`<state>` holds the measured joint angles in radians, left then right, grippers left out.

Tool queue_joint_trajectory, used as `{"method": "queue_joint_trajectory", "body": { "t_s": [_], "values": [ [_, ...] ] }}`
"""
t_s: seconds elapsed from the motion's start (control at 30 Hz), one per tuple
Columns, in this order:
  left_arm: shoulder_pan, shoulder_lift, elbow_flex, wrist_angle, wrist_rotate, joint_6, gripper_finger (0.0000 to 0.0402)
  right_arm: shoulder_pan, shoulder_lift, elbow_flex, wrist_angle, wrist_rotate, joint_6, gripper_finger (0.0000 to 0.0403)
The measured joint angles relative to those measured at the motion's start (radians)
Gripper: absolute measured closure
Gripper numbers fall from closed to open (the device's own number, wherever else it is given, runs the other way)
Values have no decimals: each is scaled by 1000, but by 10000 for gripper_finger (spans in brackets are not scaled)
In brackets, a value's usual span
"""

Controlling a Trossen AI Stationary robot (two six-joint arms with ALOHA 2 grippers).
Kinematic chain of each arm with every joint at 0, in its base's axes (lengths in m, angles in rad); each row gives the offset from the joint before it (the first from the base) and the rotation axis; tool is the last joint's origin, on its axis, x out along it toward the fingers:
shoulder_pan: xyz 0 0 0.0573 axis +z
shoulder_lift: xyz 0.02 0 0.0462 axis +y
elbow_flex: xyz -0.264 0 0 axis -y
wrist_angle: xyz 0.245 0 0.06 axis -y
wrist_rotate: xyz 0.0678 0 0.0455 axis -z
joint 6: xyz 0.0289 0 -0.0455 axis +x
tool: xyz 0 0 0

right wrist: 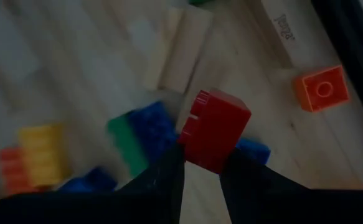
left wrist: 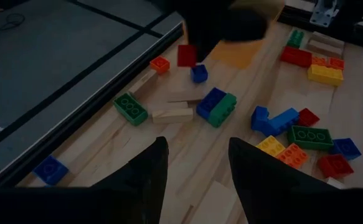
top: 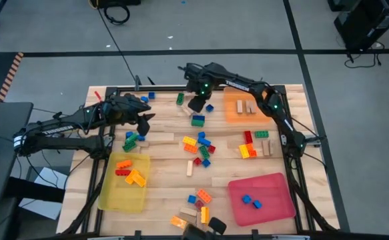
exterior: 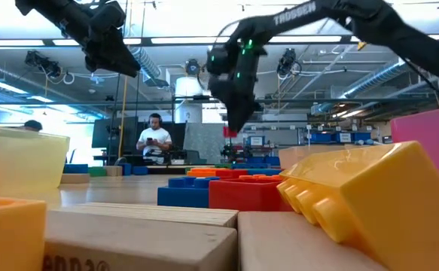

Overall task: Sort blocks by size
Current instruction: Put the small red game piece into the red bin

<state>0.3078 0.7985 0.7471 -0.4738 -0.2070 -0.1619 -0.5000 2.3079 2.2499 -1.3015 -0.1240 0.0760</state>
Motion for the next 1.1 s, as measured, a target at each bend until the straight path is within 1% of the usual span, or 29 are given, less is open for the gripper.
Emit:
{"method": "queue_joint_trajectory", "body": {
  "t_s": [0.17, 0.37, 0.47, 0.67, 0.73, 0.8, 0.9, 1.1],
  "values": [
    [0, 0, 1, 48, -9, 0, 224, 46, -88, 0, -47, 2, 15, 303],
    [0, 0, 1, 65, -9, 0, 224, 119, -194, 1, -86, 6, 105, 303],
    [0, 0, 1, 62, -9, 0, 224, 173, -245, 1, -121, 59, 179, 304],
    [0, 0, 1, 62, -8, 0, 224, 337, -340, 1, -231, 169, 384, 303],
    [0, 0, 1, 61, -4, 0, 224, 401, -366, 1, -270, 221, 484, 303],
    [0, 0, 1, 59, -4, -4, 224, 466, -397, -19, -263, 263, 583, 304],
    [0, 0, 1, 55, -3, -4, 224, 567, -431, -63, -266, 268, 717, 304],
    [0, 0, 1, 36, 2, -5, 224, 763, -486, -236, -270, 283, 1001, 304]
  ]
}}
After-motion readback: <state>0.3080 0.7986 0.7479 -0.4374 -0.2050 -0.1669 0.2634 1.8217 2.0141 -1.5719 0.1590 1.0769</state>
